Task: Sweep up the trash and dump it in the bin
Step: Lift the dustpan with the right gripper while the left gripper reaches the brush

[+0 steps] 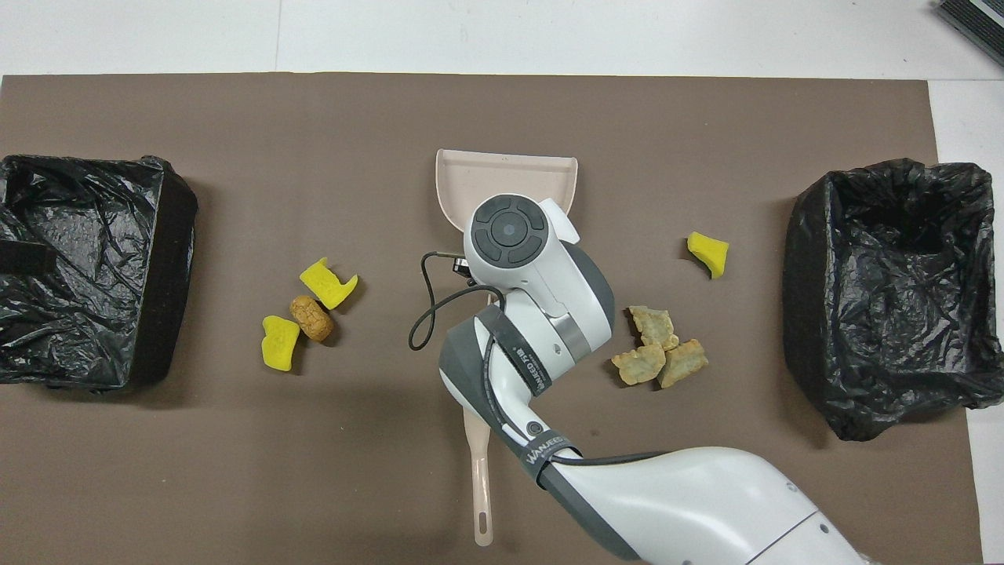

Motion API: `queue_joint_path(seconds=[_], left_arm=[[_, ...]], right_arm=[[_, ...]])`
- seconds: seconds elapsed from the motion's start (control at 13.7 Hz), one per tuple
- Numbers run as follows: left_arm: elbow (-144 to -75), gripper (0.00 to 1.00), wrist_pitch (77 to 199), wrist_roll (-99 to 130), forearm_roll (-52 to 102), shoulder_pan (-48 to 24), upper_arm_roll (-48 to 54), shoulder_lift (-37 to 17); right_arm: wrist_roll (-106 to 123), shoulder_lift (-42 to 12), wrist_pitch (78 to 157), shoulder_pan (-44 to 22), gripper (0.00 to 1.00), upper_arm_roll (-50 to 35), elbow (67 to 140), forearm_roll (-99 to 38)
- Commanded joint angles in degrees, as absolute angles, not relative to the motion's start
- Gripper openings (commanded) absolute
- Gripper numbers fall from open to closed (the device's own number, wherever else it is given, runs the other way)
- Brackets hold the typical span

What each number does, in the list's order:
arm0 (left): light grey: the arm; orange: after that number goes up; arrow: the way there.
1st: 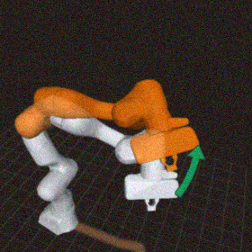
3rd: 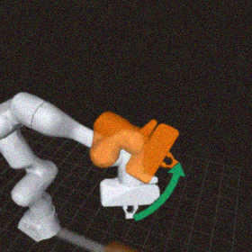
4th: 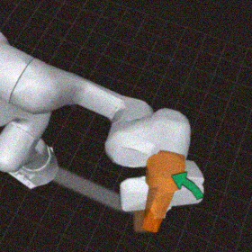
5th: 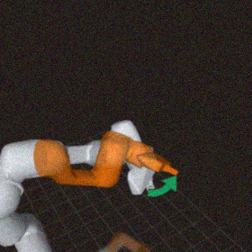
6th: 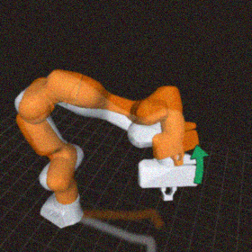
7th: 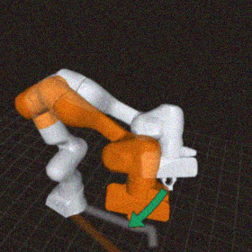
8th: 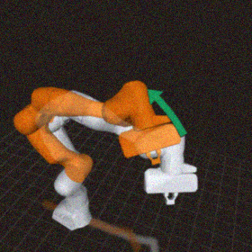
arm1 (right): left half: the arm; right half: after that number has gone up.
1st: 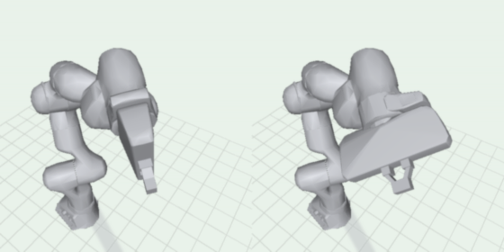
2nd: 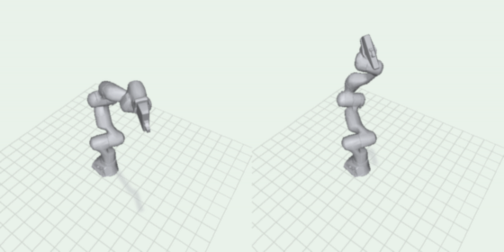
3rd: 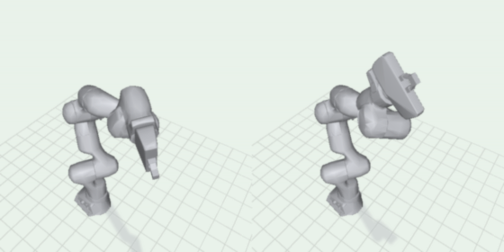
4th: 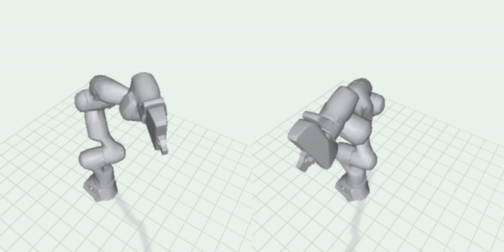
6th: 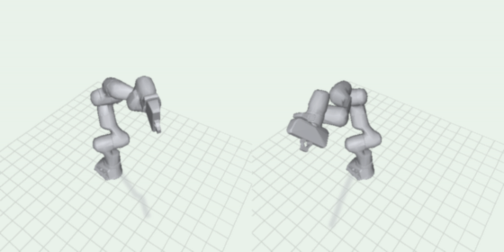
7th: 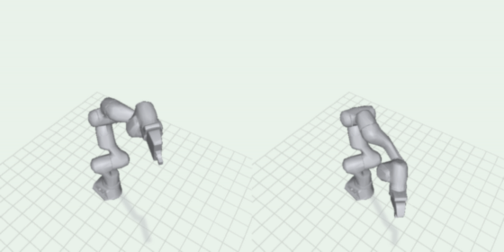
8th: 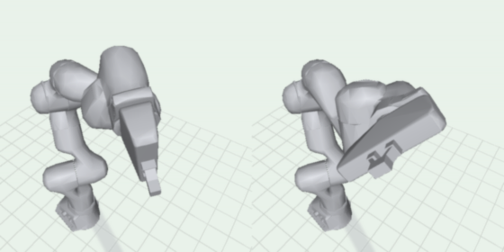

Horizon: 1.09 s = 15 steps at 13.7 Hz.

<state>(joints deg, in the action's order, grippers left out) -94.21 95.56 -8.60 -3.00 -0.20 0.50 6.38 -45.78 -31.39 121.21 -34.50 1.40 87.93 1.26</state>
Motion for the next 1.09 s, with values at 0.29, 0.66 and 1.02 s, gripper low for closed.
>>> queue_joint_path(seconds=[0.29,0.66,1.02], left_arm=[[-101.69,1.0,93.6,-9.14,-0.97,-3.52,1.41,9.67],[-108.09,1.0,94.13,-8.44,-0.88,-5.54,1.49,11.95],[-117.85,1.0,98.35,-7.22,-0.88,-9.13,1.58,16.43]], right_arm=[[-45.79,-29.45,120.32,-34.19,0.42,1.49,88.77,2.2],[-45.7,-29.36,120.23,-34.1,0.0,1.58,88.77,2.11],[-29.05,-25.76,117.69,-30.08,0.0,2.37,88.86,2.29]])
